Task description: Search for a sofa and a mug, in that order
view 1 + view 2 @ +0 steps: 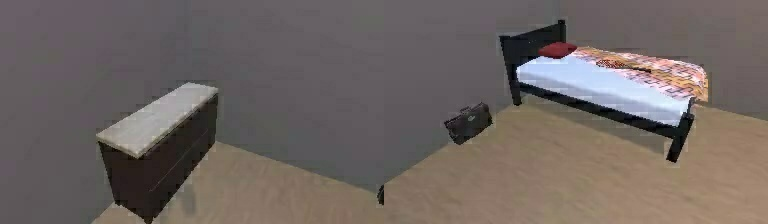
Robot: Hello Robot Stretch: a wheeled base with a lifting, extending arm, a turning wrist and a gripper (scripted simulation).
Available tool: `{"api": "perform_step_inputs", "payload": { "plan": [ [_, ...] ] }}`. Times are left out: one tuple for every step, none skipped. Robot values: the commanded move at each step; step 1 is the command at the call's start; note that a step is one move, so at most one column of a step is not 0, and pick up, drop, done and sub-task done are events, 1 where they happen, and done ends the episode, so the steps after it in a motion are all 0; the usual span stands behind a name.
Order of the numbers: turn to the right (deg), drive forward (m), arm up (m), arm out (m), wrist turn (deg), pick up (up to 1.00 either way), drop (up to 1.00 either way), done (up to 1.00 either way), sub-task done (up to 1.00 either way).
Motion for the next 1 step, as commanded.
{"api": "perform_step_inputs", "payload": {
  "plan": [
    [-45.0, 0.00, 0.00, 0.00, 0.0, 0.00, 0.00, 0.00, 0.00]
  ]
}}
